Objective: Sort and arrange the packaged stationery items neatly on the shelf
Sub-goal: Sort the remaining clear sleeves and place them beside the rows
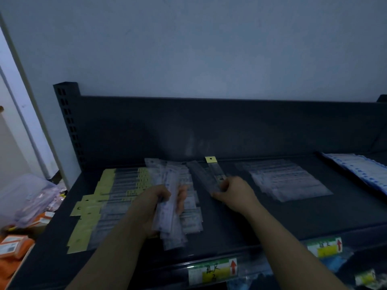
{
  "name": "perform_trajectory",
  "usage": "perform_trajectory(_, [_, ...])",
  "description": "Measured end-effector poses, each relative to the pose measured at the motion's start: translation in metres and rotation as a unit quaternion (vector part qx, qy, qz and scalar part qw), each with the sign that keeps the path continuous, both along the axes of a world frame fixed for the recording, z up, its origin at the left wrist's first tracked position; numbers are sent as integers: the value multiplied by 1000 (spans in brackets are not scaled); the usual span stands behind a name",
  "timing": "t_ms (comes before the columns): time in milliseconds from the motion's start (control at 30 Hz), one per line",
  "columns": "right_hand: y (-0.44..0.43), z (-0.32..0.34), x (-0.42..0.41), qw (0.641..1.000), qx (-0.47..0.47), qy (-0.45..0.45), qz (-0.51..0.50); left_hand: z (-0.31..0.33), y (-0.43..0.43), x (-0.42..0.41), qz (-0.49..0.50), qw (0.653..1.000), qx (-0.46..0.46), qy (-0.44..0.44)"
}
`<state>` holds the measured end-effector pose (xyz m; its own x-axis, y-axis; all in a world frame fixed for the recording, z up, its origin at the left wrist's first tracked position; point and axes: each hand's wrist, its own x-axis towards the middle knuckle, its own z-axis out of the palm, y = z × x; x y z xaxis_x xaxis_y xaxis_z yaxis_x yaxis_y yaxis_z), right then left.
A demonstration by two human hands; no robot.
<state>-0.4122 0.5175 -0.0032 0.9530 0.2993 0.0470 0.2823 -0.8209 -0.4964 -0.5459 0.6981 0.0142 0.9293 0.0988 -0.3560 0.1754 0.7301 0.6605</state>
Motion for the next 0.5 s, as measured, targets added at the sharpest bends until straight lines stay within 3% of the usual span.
perform_trajectory(133, [-2,-1,1,995,81,53,8,1,0,0,2,1000,-9,0])
perform_trajectory(267, [-7,-2,5,974,223,29,-17,1,1,0,-2,1000,-14,4])
perform_trajectory(367, [-18,6,6,922,384,32,-35,2,1,-1,-10,1000,-19,10])
perform_trajectory(500, [-45,34,4,820,559,121,-21,2,1,2,-17,999,-27,9])
